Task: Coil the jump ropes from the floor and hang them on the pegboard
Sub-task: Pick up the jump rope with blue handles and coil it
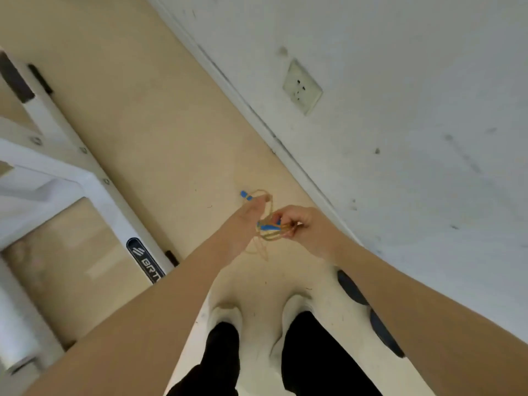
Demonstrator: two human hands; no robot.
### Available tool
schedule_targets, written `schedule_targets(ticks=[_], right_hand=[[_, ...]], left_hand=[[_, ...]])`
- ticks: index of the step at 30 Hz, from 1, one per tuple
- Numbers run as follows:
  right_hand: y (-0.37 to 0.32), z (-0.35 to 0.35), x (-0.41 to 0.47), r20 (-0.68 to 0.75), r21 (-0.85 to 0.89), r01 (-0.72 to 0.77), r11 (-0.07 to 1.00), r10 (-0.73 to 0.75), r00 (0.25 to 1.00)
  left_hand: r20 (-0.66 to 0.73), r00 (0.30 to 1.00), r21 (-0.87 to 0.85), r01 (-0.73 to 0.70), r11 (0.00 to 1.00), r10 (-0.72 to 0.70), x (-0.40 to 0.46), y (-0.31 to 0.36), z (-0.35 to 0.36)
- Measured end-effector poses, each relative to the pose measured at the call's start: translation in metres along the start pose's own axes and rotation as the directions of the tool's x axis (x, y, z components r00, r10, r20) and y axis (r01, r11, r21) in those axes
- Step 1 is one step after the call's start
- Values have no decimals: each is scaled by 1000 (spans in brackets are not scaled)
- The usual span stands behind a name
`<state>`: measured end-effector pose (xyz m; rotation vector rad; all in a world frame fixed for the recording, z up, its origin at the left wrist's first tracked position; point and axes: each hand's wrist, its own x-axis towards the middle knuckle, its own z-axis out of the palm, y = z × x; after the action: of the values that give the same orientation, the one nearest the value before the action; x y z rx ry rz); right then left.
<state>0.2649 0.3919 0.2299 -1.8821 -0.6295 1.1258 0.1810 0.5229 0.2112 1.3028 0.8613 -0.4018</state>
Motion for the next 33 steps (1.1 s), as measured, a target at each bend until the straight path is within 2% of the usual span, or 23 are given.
schedule_targets(ticks=[4,8,11,13,14,16,18,19,21,22,23,24,25,26,27,28,29,31,33], right_hand=[[-103,-30,-81,8,186,-64,980,64,998],[-196,-57,-159,-92,355,-45,934,83,992],[-247,-84,-214,-133,574,-24,818,123,983],[-274,-101,-247,-219,638,2,770,179,959],[-282,-107,-261,-273,621,-6,784,224,936],[-288,-112,-284,-414,506,-83,859,326,850],[-281,-116,-301,-600,239,-238,941,336,726],[-278,-115,-310,-647,70,-352,933,311,696],[-274,-109,-330,-621,-268,-567,779,310,720],[-276,-102,-340,-569,-387,-586,711,316,759],[-281,-93,-350,-512,-430,-543,721,301,804],[-289,-84,-361,-449,-389,-452,803,264,854],[-299,-73,-373,-389,-239,-322,916,213,896],[-312,-60,-386,-312,-4,-186,983,176,934],[-322,-50,-400,-253,196,-90,977,139,958],[-331,-41,-413,-202,278,-48,959,107,974],[-335,-33,-425,-186,221,-9,975,52,981],[-333,-20,-447,-273,149,55,987,-13,962],[-327,-16,-467,-375,144,90,985,-30,926]], left_hand=[[113,987,188,-133,973,114,-112,67,4],[263,943,320,-286,903,206,-206,127,-1],[306,933,332,-292,897,191,-261,153,-4],[288,935,349,-303,887,207,-294,167,-4],[278,935,356,-314,880,221,-308,173,-3],[249,930,322,-342,883,270,-333,184,3],[213,921,281,-377,882,326,-356,192,14],[198,916,260,-393,882,350,-366,195,20],[169,908,218,-414,884,383,-385,198,33],[157,909,196,-413,889,387,-395,198,40],[154,909,181,-411,893,387,-407,198,48],[161,906,166,-416,894,391,-419,197,56],[175,899,150,-428,891,402,-432,196,65],[192,887,139,-449,883,421,-445,195,74],[208,870,125,-477,870,448,-458,194,83],[222,853,97,-502,859,473,-470,192,91],[227,838,61,-520,852,496,-482,190,99],[205,823,25,-546,837,530,-503,182,112],[131,791,124,-611,782,597,-518,173,124]])
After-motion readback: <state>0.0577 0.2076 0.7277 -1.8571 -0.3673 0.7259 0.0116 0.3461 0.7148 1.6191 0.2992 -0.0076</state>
